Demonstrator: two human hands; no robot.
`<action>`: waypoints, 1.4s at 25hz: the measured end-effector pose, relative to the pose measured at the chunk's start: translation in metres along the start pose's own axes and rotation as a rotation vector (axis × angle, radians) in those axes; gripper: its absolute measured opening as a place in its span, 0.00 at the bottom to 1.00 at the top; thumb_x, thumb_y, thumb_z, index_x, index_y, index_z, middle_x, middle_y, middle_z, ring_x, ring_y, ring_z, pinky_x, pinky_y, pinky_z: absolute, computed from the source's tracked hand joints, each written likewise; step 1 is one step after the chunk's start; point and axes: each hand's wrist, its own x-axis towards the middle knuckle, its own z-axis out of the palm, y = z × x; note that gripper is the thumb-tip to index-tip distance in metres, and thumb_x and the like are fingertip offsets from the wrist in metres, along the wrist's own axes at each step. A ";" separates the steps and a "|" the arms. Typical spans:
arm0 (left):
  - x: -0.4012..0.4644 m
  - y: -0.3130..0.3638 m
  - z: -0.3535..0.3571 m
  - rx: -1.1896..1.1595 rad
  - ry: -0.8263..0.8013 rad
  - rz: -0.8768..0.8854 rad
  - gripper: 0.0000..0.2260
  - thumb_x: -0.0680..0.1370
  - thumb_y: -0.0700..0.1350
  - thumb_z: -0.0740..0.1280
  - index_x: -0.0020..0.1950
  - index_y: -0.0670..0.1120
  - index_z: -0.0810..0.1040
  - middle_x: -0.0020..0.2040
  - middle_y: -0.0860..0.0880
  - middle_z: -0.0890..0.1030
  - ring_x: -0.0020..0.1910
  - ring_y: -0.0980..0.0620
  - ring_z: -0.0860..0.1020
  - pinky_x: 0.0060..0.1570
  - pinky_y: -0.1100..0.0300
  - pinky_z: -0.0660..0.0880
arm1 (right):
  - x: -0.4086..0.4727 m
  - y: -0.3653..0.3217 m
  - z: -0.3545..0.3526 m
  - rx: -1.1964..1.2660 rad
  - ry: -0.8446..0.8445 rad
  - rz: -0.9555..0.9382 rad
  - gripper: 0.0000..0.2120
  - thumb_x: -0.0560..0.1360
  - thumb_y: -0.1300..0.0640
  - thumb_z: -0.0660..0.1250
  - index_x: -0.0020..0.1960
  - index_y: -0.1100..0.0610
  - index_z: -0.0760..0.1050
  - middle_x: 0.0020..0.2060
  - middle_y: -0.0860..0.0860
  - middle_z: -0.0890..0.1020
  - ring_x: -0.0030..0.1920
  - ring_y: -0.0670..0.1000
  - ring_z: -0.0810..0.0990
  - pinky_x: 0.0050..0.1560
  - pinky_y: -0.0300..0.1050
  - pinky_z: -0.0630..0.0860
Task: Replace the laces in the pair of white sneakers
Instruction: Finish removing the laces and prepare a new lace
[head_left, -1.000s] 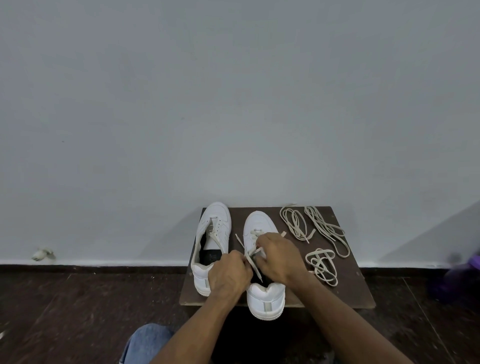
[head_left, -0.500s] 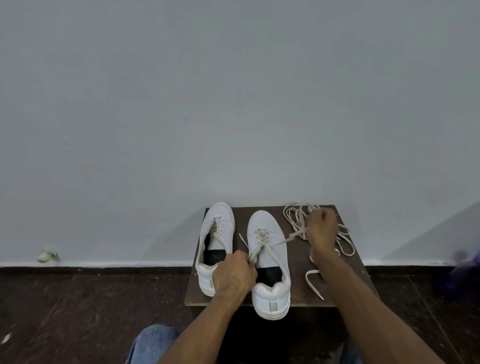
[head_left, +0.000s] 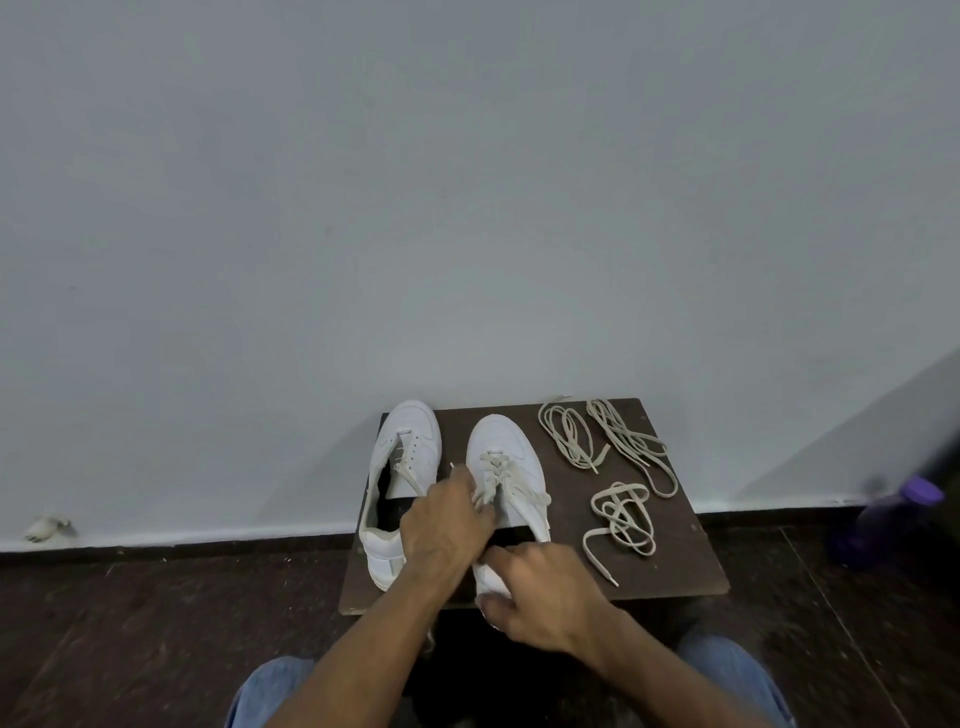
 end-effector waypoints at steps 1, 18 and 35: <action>0.005 0.003 0.001 0.016 0.015 0.042 0.13 0.75 0.50 0.63 0.59 0.52 0.73 0.53 0.51 0.80 0.51 0.43 0.79 0.43 0.54 0.71 | 0.003 -0.003 0.004 -0.038 -0.022 0.029 0.20 0.76 0.44 0.58 0.62 0.53 0.71 0.52 0.55 0.81 0.51 0.60 0.79 0.46 0.52 0.73; 0.054 0.006 -0.024 -0.893 -0.393 -0.412 0.04 0.70 0.36 0.66 0.43 0.39 0.78 0.28 0.44 0.75 0.23 0.52 0.70 0.22 0.66 0.66 | 0.037 -0.002 0.001 -0.054 -0.290 0.116 0.23 0.74 0.43 0.67 0.59 0.59 0.74 0.58 0.60 0.78 0.57 0.63 0.76 0.56 0.55 0.72; 0.062 0.017 -0.068 -0.759 -0.547 -0.305 0.13 0.75 0.51 0.67 0.36 0.44 0.78 0.24 0.53 0.65 0.21 0.56 0.61 0.19 0.67 0.57 | 0.043 -0.001 -0.001 0.008 -0.305 0.168 0.27 0.72 0.42 0.69 0.64 0.57 0.73 0.59 0.58 0.78 0.59 0.62 0.76 0.59 0.53 0.72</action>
